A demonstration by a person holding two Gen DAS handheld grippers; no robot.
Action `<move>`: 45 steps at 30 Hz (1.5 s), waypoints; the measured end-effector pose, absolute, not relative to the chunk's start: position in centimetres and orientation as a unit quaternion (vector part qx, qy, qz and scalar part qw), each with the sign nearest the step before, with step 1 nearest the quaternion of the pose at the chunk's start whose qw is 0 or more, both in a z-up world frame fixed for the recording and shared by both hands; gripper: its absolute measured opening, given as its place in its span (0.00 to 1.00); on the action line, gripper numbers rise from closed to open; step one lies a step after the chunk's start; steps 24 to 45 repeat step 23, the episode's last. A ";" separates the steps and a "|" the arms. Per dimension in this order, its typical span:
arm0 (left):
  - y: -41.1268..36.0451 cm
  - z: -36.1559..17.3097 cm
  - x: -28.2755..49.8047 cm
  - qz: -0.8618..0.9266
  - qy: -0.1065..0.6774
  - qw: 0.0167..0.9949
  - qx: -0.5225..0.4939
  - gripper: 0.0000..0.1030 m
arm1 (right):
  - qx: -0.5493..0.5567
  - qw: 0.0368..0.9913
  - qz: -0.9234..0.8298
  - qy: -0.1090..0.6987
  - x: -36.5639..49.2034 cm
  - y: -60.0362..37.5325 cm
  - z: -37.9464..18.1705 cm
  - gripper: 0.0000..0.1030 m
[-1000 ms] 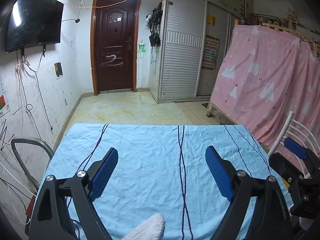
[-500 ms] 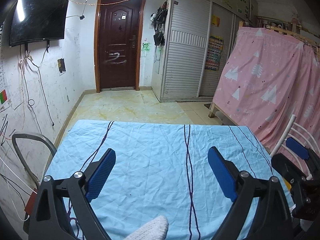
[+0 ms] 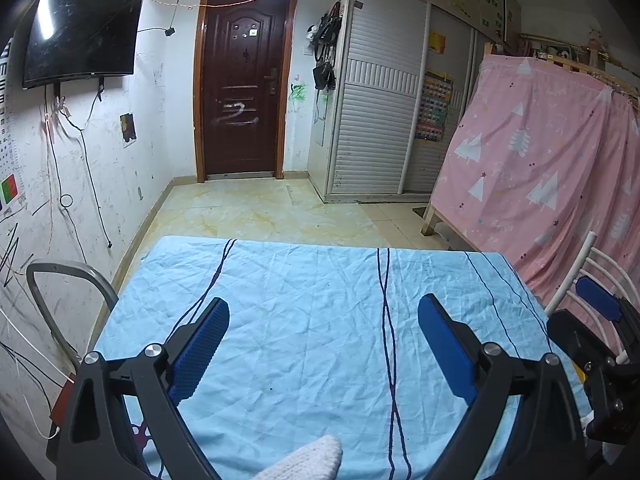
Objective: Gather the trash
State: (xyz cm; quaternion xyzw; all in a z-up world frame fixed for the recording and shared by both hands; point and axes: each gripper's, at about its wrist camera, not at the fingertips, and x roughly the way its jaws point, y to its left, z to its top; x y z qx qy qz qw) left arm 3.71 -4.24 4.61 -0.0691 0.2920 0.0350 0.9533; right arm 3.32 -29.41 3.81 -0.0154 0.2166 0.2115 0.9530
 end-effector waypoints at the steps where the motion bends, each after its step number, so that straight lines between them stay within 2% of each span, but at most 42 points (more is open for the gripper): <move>1: -4.2 4.6 3.8 0.036 0.292 0.953 -0.069 0.84 | -0.015 0.953 0.211 0.217 3.4 -29.4 3.8 0.94; 45: -3.1 3.6 4.1 0.041 0.297 0.951 -0.077 0.84 | -0.028 0.950 0.216 0.225 3.9 -27.9 3.4 0.94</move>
